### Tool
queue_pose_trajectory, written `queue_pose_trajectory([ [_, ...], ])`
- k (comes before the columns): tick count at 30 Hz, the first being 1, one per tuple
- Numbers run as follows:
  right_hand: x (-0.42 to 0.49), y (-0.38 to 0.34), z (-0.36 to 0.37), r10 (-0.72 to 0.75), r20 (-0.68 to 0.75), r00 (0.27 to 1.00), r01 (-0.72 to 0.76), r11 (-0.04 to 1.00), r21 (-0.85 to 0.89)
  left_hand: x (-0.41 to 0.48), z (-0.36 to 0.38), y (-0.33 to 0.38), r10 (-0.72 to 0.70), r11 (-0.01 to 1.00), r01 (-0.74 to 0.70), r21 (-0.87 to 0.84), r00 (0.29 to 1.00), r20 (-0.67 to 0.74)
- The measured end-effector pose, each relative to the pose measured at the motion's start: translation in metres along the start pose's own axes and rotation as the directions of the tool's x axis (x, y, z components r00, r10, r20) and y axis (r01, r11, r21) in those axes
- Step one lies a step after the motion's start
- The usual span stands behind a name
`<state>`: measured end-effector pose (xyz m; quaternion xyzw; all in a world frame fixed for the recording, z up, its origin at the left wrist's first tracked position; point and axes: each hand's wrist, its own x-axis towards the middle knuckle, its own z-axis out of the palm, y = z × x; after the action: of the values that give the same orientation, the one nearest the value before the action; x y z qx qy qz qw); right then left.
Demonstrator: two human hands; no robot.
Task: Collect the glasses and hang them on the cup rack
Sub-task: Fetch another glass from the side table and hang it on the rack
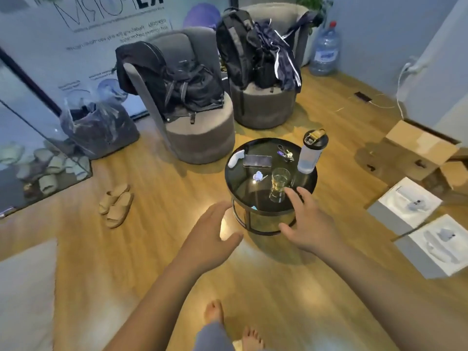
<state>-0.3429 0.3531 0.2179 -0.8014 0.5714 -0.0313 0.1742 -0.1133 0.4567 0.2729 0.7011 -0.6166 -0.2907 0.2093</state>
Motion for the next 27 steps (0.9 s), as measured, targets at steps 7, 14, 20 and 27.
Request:
queue_pose_trajectory([
  [7, 0.139, 0.050, 0.011, 0.173, 0.098, 0.980, -0.166, 0.983, -0.073, 0.212, 0.041, -0.016, -0.384, 0.548, 0.520, -0.655, 0.852, 0.355],
  [14, 0.287, 0.119, 0.071, 0.338, 0.287, 0.896, -0.324, 0.941, -0.095, 0.393, 0.137, -0.055, -0.451, 0.476, 0.711, -0.518, 0.703, 0.550],
  [20, 0.368, 0.137, 0.160, 0.371, 0.363, 0.855, -0.394, 0.919, -0.011, 0.478, 0.211, -0.081, -0.447, 0.545, 0.775, -0.321, 0.592, 0.670],
  [27, 0.396, 0.151, 0.219, 0.362, 0.437, 0.823, -0.409, 0.912, 0.015, 0.519, 0.253, -0.098, -0.415, 0.664, 0.715, -0.219, 0.596, 0.687],
])
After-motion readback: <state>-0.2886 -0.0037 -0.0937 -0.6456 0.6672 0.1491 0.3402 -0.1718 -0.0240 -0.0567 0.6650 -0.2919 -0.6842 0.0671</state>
